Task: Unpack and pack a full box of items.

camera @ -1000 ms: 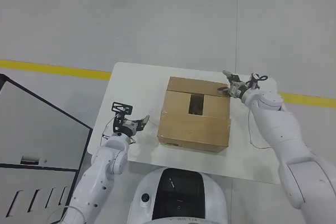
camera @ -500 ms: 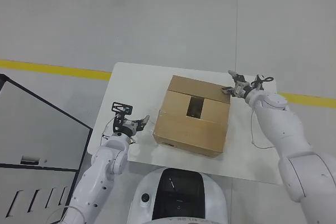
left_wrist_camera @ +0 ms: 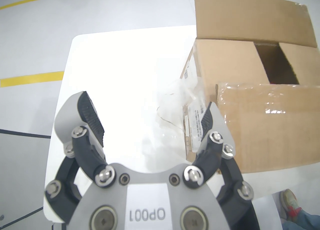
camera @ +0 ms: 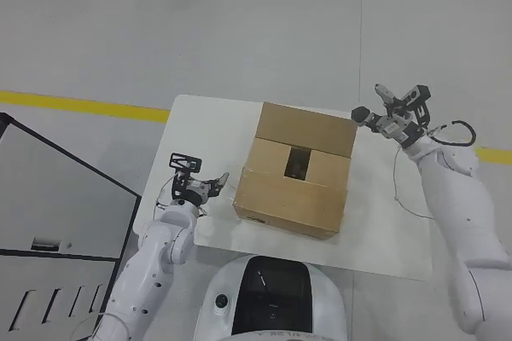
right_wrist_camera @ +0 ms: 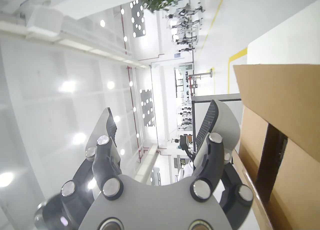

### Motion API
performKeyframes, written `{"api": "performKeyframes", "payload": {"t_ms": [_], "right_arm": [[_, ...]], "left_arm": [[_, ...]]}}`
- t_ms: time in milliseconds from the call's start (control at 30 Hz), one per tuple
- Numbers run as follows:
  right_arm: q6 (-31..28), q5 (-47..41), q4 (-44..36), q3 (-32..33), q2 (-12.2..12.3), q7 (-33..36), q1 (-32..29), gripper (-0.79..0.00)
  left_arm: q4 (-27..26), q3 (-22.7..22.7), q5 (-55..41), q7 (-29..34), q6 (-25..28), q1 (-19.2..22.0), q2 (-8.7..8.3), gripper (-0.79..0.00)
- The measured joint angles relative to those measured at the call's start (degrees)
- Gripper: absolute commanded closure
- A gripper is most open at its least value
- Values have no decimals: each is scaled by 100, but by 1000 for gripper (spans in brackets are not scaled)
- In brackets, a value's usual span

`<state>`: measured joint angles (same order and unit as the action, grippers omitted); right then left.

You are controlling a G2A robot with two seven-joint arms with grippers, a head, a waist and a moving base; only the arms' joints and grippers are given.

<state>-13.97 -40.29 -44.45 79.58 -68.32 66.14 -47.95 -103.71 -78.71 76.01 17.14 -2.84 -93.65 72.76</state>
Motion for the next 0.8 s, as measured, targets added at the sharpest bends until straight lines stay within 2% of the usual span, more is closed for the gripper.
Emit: {"api": "performKeyframes", "payload": {"t_ms": [33, 67, 100, 200, 267, 400, 700, 767, 800], "right_arm": [[44, -87, -592, 270, 90, -38, -436, -680], [123, -147, -1059, 478, 149, -107, -785, -751], [228, -180, -1531, 678, 201, -212, -1141, -785], [752, -223, -2978, 1145, 293, -668, -2255, -785], [883, -210, -3521, 1187, 298, -790, -2667, -785], [812, -209, -3232, 1173, 296, -707, -2428, -785], [713, -348, -3188, 1246, 294, -670, -2376, -785], [391, -559, -2919, 1298, 306, -355, -2337, -730], [214, -516, -2761, 1272, 309, -150, -2333, -785]], "left_arm": [[-42, -47, -107, -47, 77, 34, -2, -785], [-83, -94, -222, -77, 154, 57, -4, -785], [-123, -143, -337, -95, 252, 72, -9, -785], [-189, -221, -734, -26, 714, 61, -24, -785], [-187, -219, -683, -24, 671, 59, -24, -785], [-185, -216, -637, -28, 619, 60, -24, -785], [-185, -218, -643, -29, 625, 61, -24, -785], [-194, -229, -748, -52, 589, 111, -17, -785], [-207, -221, -865, -59, 548, 145, -7, -785]]}}
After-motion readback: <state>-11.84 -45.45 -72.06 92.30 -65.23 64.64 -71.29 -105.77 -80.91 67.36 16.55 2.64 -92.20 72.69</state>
